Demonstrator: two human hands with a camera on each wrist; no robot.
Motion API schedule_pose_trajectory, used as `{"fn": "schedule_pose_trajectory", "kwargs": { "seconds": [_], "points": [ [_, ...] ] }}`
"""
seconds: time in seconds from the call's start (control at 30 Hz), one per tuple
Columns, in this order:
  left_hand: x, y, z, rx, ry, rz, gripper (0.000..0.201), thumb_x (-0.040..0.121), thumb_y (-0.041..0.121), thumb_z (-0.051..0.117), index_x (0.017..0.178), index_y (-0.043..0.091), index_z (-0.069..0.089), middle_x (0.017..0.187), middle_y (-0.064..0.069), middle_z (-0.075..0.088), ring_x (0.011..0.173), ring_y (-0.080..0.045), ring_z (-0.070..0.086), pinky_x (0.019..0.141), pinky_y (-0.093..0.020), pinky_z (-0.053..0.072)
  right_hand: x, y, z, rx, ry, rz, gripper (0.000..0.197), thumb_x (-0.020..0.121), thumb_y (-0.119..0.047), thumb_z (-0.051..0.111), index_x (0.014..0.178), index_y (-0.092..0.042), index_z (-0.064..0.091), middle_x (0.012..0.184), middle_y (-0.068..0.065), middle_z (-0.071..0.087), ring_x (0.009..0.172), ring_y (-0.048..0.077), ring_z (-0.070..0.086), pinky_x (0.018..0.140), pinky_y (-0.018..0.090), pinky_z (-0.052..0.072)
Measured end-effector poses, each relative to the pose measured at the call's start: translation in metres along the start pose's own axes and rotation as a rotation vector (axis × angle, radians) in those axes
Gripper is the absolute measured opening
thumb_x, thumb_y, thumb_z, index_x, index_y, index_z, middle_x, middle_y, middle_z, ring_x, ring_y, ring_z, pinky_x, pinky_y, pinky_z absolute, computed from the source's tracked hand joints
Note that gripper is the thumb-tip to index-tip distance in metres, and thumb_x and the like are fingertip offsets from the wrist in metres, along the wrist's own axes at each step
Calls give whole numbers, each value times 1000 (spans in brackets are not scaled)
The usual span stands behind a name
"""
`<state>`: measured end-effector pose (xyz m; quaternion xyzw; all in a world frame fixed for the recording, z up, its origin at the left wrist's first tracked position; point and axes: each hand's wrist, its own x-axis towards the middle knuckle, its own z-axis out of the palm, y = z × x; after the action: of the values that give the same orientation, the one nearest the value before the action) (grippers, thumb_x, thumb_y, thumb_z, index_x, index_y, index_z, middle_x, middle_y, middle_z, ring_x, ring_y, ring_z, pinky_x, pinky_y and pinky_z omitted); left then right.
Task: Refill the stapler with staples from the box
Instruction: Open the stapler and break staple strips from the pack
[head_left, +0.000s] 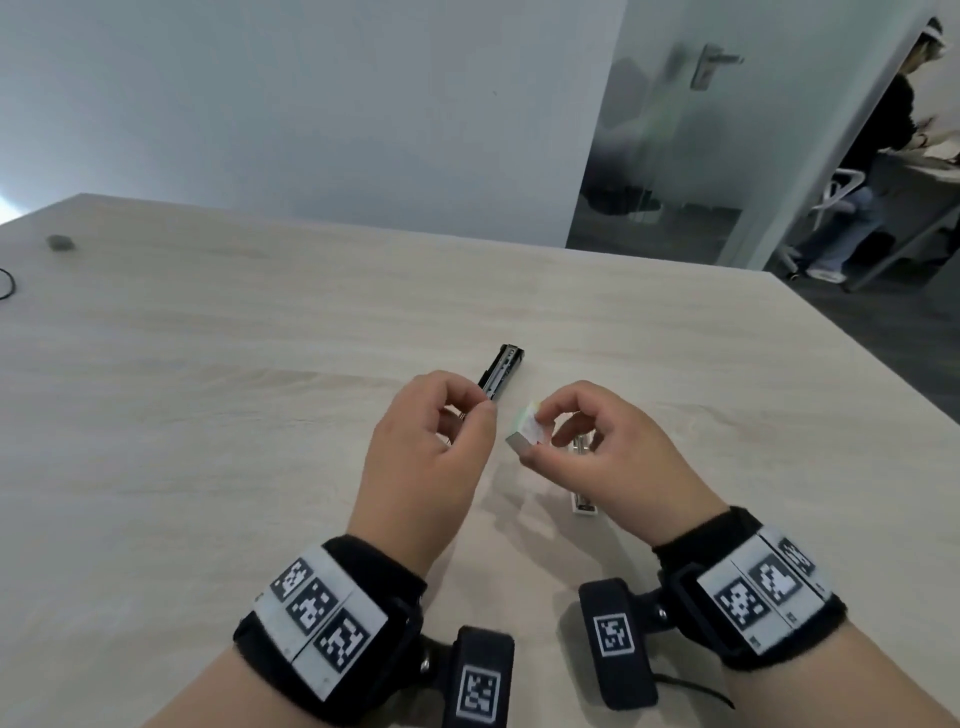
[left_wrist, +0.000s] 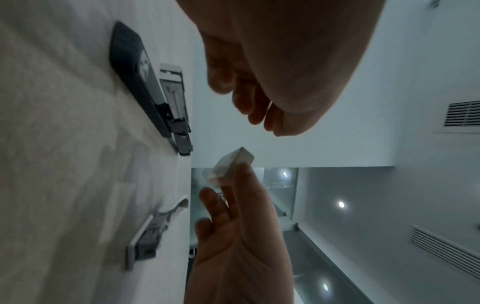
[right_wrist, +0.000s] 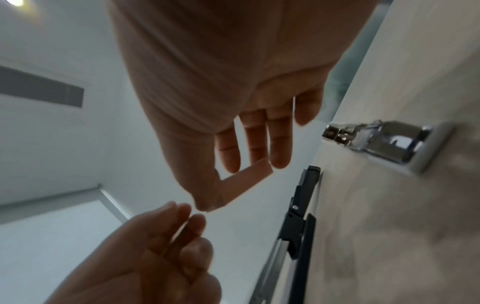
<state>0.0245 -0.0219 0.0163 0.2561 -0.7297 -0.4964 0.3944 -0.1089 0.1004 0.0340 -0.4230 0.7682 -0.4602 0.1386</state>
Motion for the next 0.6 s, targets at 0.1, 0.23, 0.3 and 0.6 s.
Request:
{"fn": "schedule_pose_trajectory", "kwargs": {
  "seconds": [0.1,0.23,0.3,0.6],
  "points": [
    [-7,6,3,-176,-109,-151,9,94,26,65,87,32,66,69,12,65,51,-11,59,48,-31,45,-6,1,-1,124,-9,-21,27,75,-29,87,93,-34,68,73,-12,65,55,1,52,54,28,50],
    [-14,11,11,-376,-294,-384,14,98,26,61,111,23,64,76,7,73,67,-19,73,43,-32,50,-7,10,3,180,-55,-80,29,77,-17,87,95,-30,68,68,-27,61,57,3,54,56,19,45],
    [-14,10,14,-443,-341,-477,20,100,24,57,119,26,63,87,-7,76,72,-23,75,45,-32,53,-4,17,3,223,-73,-82,32,77,-14,87,97,-31,68,66,-24,61,58,6,55,56,15,45],
    [-10,1,19,-598,-355,-594,24,101,20,55,121,27,67,98,-12,78,65,-21,73,39,-24,45,-5,30,3,354,-99,-119,31,79,-25,77,105,-41,70,77,-17,68,66,14,58,59,23,47]
  ]
}}
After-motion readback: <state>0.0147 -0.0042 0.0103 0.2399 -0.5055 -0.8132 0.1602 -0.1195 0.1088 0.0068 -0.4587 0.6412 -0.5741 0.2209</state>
